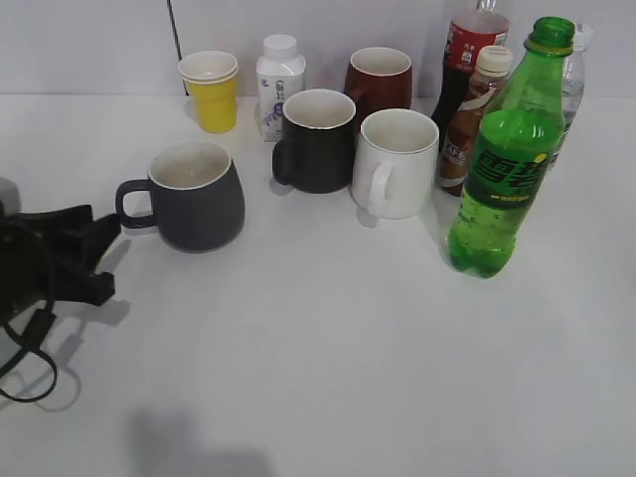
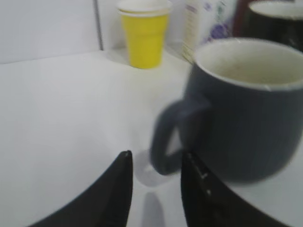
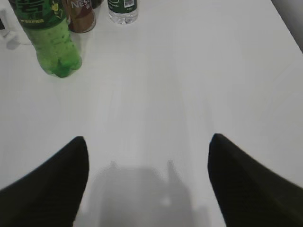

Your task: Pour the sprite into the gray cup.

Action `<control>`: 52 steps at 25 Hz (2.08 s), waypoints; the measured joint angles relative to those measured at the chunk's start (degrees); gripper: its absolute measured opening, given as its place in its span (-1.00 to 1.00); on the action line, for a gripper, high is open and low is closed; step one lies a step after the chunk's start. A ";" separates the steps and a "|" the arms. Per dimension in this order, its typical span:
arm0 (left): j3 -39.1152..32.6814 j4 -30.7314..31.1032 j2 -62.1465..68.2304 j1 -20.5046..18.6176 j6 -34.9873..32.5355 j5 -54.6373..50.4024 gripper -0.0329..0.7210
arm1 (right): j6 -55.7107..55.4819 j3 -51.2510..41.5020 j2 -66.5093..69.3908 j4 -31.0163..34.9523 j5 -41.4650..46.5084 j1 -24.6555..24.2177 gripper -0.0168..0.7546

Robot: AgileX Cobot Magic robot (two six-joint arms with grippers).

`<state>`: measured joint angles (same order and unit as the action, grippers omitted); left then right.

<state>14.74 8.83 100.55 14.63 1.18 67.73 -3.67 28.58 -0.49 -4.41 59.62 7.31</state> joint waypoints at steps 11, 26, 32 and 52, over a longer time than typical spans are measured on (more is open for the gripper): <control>7.44 -7.31 2.62 2.31 -2.64 -7.50 -0.08 | 0.00 0.00 0.00 0.17 0.00 0.00 0.57; 15.59 -7.04 6.61 2.35 -3.24 -13.55 -0.74 | 0.00 0.00 0.00 1.79 0.00 0.00 0.57; 15.21 -5.02 1.37 2.35 -3.74 -16.31 -0.78 | 6.14 0.40 1.67 8.05 -0.60 0.00 0.57; 15.08 -4.07 -16.10 2.35 -3.74 -29.06 -0.78 | 12.61 1.24 42.35 12.79 -70.68 6.53 0.57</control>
<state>29.81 4.76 84.45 16.99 -2.55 38.68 8.94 29.82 41.86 8.38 -11.06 13.84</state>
